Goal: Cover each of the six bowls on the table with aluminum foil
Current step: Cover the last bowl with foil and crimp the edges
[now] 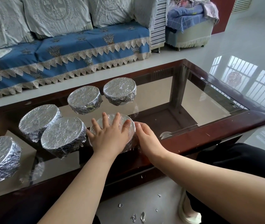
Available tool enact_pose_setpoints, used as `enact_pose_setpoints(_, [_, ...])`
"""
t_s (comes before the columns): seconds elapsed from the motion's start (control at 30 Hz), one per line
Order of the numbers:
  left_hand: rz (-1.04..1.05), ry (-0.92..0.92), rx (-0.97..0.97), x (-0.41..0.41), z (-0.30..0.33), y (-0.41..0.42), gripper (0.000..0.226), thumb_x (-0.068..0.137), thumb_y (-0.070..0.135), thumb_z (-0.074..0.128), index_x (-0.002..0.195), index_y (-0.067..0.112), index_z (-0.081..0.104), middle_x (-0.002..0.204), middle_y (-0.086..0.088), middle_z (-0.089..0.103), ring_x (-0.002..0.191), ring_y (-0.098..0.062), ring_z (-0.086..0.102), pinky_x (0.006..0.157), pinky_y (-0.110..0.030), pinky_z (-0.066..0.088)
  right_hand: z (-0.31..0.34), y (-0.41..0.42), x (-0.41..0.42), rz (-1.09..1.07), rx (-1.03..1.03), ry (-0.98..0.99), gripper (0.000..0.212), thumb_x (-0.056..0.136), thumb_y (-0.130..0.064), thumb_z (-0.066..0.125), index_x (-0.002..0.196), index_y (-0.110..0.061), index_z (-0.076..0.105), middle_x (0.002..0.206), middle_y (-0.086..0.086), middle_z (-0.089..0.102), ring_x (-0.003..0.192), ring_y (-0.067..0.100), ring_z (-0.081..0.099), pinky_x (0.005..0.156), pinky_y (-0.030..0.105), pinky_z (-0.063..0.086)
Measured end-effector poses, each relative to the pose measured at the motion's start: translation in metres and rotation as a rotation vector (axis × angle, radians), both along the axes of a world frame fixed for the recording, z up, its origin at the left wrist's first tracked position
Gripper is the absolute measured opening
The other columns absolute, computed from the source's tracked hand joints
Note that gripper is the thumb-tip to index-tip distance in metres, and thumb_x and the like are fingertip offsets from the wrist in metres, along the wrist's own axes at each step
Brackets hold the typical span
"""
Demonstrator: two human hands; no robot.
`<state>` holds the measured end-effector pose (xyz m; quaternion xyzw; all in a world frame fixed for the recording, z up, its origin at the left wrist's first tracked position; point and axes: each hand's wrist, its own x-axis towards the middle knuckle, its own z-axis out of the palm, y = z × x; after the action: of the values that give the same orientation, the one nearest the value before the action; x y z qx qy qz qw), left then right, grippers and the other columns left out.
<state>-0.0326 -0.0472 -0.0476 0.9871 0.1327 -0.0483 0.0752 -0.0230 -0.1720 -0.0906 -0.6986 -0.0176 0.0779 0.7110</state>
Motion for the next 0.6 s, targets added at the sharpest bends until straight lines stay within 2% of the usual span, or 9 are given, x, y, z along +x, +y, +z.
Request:
enact_pose_setpoints(0.07, [0.021,0.017,-0.017,0.000,0.001,-0.003,0.085,0.079,0.079,-0.008,0.156,0.044,0.002,0.167,-0.005,-0.011,0.150,-0.040,-0.014,0.117,-0.065,-0.005,0.002,0.000,-0.003,-0.011,0.012,-0.040,0.020,0.102,-0.025,0.045,0.096,-0.031,0.063,0.099,-0.011,0.069,0.095,-0.004,0.064,0.090,0.021,0.050])
enact_pose_setpoints(0.1, [0.023,0.021,-0.020,-0.001,0.002,-0.004,0.083,0.081,0.078,-0.007,0.156,0.044,0.002,0.166,-0.006,-0.011,0.151,-0.039,-0.015,0.117,-0.065,-0.006,0.000,0.001,-0.003,-0.036,0.033,-0.040,0.018,0.102,-0.022,0.047,0.098,-0.030,0.063,0.098,-0.011,0.070,0.094,-0.003,0.065,0.088,0.018,0.050])
enact_pose_setpoints(0.17, [0.022,0.024,-0.021,-0.002,0.002,-0.006,0.080,0.085,0.078,-0.004,0.157,0.044,0.002,0.166,-0.009,-0.012,0.151,-0.037,-0.016,0.116,-0.066,-0.006,-0.004,0.004,-0.003,-0.103,0.058,-0.015,0.015,0.099,-0.028,0.052,0.107,-0.024,0.063,0.105,-0.006,0.070,0.101,0.007,0.065,0.093,0.027,0.050])
enact_pose_setpoints(0.27, [0.020,0.024,-0.016,-0.004,0.002,-0.007,0.081,0.083,0.078,-0.005,0.157,0.043,0.002,0.166,-0.010,-0.012,0.151,-0.035,-0.015,0.116,-0.066,-0.006,-0.008,0.011,-0.003,-0.177,0.083,0.048,0.017,0.097,-0.034,0.055,0.104,-0.023,0.066,0.102,-0.002,0.071,0.097,0.013,0.066,0.093,0.039,0.052])
enact_pose_setpoints(0.5, [0.024,0.020,-0.003,-0.003,0.001,-0.008,0.083,0.082,0.078,-0.006,0.157,0.043,0.003,0.166,-0.009,-0.010,0.152,-0.034,-0.012,0.115,-0.067,-0.004,-0.010,0.021,-0.003,-0.296,0.183,0.175,0.016,0.094,-0.034,0.060,0.088,-0.022,0.069,0.086,0.005,0.072,0.077,0.016,0.064,0.083,0.043,0.055])
enact_pose_setpoints(0.6, [0.024,0.014,0.003,-0.003,0.001,-0.008,0.082,0.083,0.077,-0.004,0.157,0.043,0.004,0.167,-0.010,-0.009,0.152,-0.034,-0.011,0.115,-0.067,-0.002,-0.010,0.028,-0.004,-0.356,0.210,0.204,0.017,0.093,-0.034,0.061,0.083,-0.022,0.069,0.080,0.001,0.070,0.073,0.015,0.061,0.081,0.045,0.054])
